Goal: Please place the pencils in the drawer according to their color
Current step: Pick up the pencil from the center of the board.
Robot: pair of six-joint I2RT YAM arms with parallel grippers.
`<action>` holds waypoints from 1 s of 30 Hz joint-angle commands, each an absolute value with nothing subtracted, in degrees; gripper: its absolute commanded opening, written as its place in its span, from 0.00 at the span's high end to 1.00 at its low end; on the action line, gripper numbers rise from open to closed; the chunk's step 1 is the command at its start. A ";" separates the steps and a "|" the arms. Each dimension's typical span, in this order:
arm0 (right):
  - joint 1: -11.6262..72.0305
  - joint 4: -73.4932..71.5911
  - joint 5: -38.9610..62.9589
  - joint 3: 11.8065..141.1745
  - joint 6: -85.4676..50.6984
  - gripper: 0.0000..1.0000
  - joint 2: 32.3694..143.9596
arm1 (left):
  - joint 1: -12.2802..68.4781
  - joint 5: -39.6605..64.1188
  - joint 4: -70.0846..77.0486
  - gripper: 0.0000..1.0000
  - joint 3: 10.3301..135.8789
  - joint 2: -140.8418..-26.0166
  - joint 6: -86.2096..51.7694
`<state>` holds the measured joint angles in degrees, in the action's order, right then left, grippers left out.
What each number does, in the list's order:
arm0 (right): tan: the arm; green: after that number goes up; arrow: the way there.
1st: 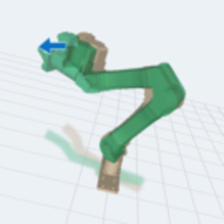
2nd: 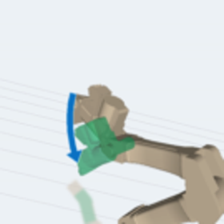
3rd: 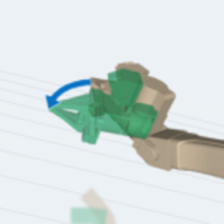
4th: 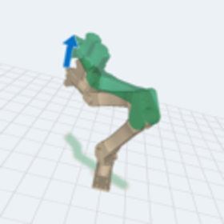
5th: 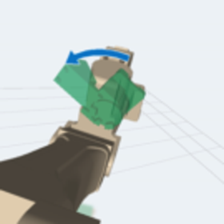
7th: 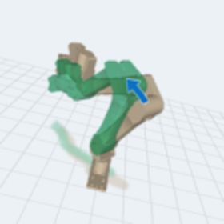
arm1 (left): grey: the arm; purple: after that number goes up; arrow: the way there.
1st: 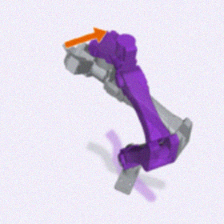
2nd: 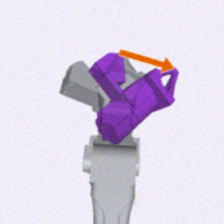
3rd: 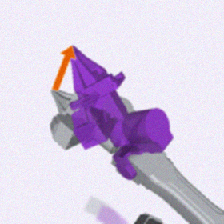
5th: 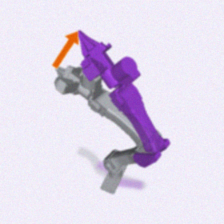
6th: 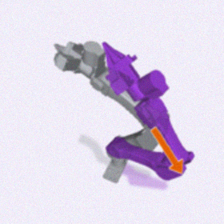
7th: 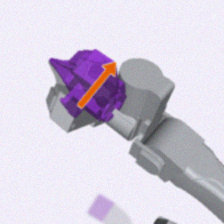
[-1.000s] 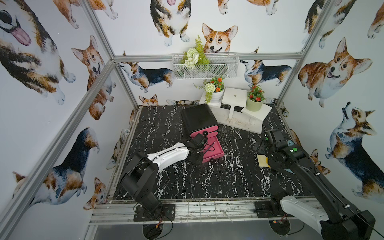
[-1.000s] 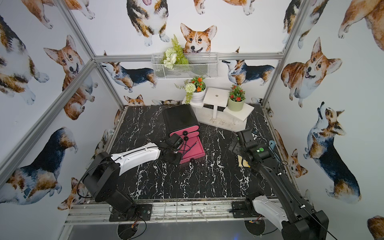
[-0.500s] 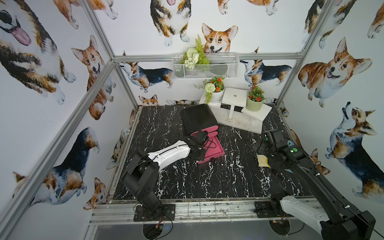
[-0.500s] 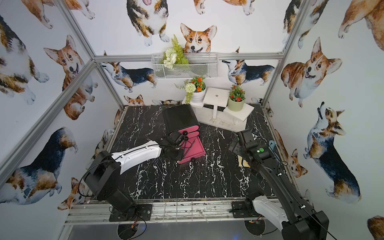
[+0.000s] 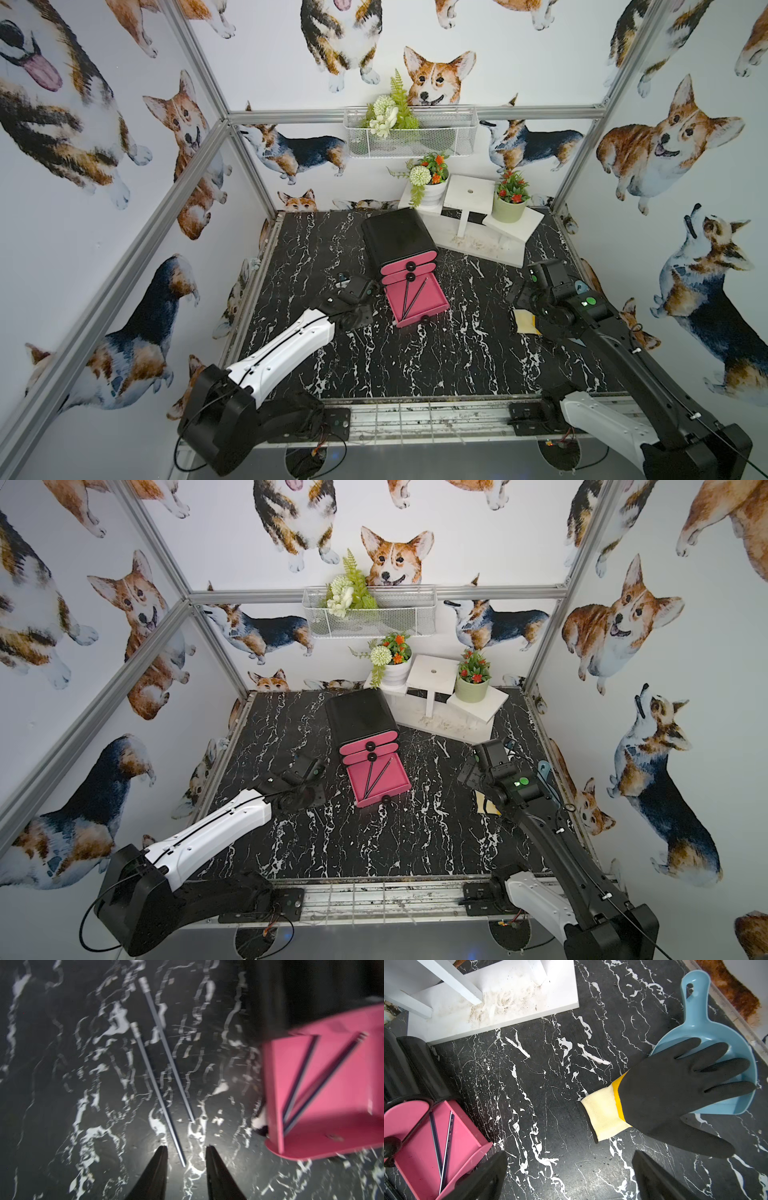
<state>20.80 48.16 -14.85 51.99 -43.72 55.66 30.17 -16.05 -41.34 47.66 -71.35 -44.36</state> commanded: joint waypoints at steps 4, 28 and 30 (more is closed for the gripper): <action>21.01 48.17 -14.96 53.04 -43.30 0.00 56.25 | 26.04 -15.52 -53.33 0.56 53.55 -80.19 -50.94; 21.18 45.79 -14.24 52.33 -42.61 0.00 56.95 | 23.40 -7.65 -41.22 0.60 51.32 -93.25 -48.44; 21.18 45.79 -14.19 52.25 -42.70 0.00 56.78 | 23.21 -7.20 -40.16 0.61 50.17 -93.29 -48.43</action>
<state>21.02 46.89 -14.28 52.45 -43.24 57.08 23.55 -8.40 -42.11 51.48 -93.12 -48.77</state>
